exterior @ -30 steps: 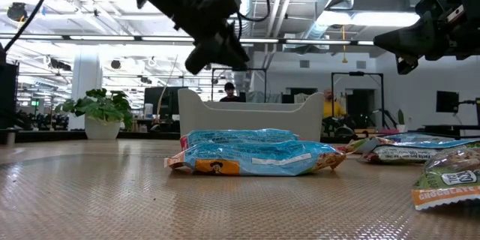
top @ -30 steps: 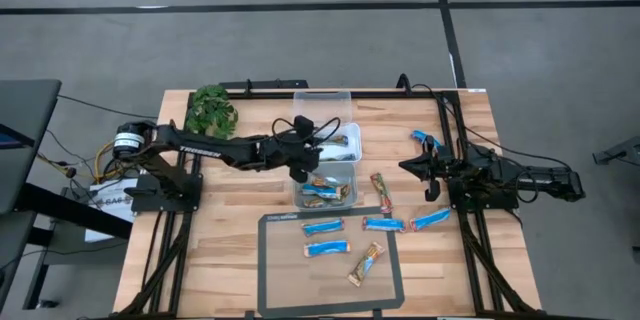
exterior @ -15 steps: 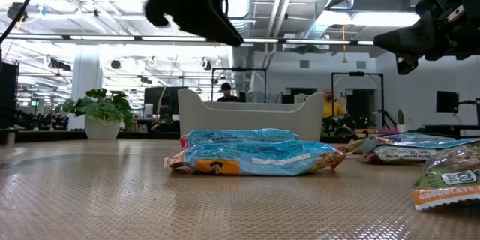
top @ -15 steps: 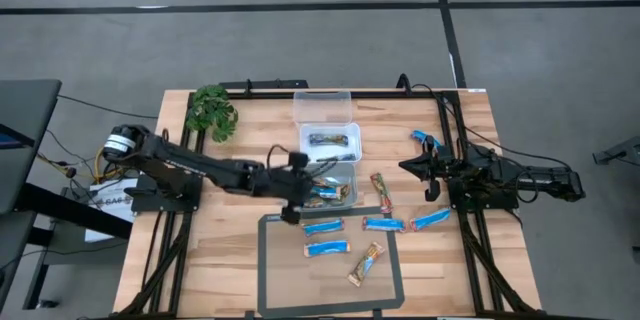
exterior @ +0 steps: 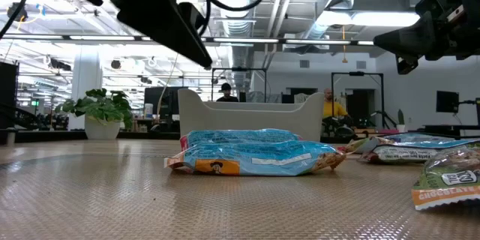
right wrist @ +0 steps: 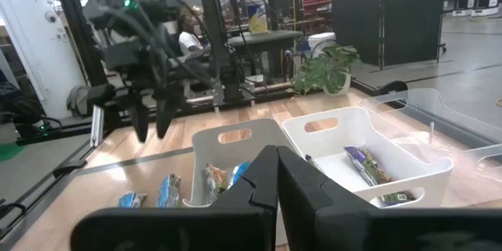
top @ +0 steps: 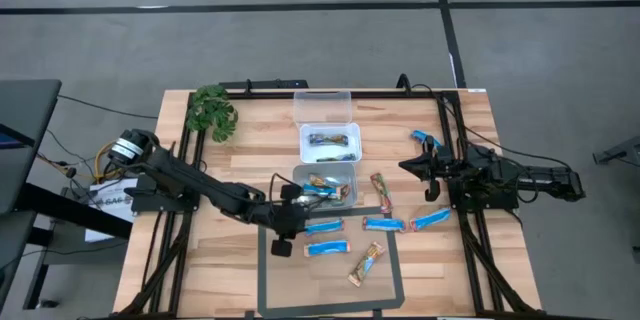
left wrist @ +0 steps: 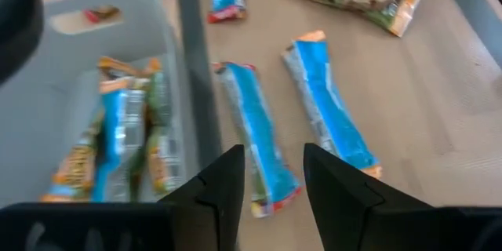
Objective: Pick and place Granola Bars by type
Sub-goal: Put the red granola bar into the transparent bin
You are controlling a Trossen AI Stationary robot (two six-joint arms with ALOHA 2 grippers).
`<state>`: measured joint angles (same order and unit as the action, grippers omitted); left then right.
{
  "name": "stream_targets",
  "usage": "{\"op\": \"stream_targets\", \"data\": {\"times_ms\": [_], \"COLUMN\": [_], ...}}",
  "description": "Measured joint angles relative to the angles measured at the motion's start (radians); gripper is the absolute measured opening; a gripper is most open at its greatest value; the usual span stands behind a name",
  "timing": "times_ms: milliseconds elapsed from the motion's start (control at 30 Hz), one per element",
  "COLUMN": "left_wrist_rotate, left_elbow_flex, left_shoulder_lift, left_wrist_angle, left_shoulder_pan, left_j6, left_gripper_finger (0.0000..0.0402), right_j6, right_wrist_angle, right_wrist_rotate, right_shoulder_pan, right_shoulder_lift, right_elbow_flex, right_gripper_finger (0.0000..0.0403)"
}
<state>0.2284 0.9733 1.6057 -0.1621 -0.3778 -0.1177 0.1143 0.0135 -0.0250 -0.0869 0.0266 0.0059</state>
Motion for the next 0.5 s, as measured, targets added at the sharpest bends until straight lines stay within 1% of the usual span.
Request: {"op": "stream_targets", "data": {"times_ms": [100,267,333,500], "left_wrist_rotate": [-0.018,-0.015,-0.017,-0.062], "left_elbow_flex": [0.010,0.096,0.139,0.255], "left_shoulder_lift": [0.039,0.113,0.144,0.227], "left_wrist_angle": [0.013,-0.011,-0.062,-0.179], "left_shoulder_pan": [-0.004,0.009,0.016,0.042], "left_j6": [-0.003,0.002,0.003,0.004], "left_gripper_finger": [0.0126,0.0126,0.0126,0.0126], "right_j6": [0.000,0.000,0.000,0.000], "right_wrist_angle": [0.000,0.000,0.000,0.000], "right_wrist_rotate": [0.000,0.000,0.000,0.000], "right_shoulder_pan": [0.000,0.000,0.000,0.000], "right_shoulder_lift": [0.000,0.000,0.000,0.000], "right_elbow_flex": [0.000,0.000,0.000,0.000], "right_gripper_finger": [0.0000,0.0000,0.0000,0.0000]}}
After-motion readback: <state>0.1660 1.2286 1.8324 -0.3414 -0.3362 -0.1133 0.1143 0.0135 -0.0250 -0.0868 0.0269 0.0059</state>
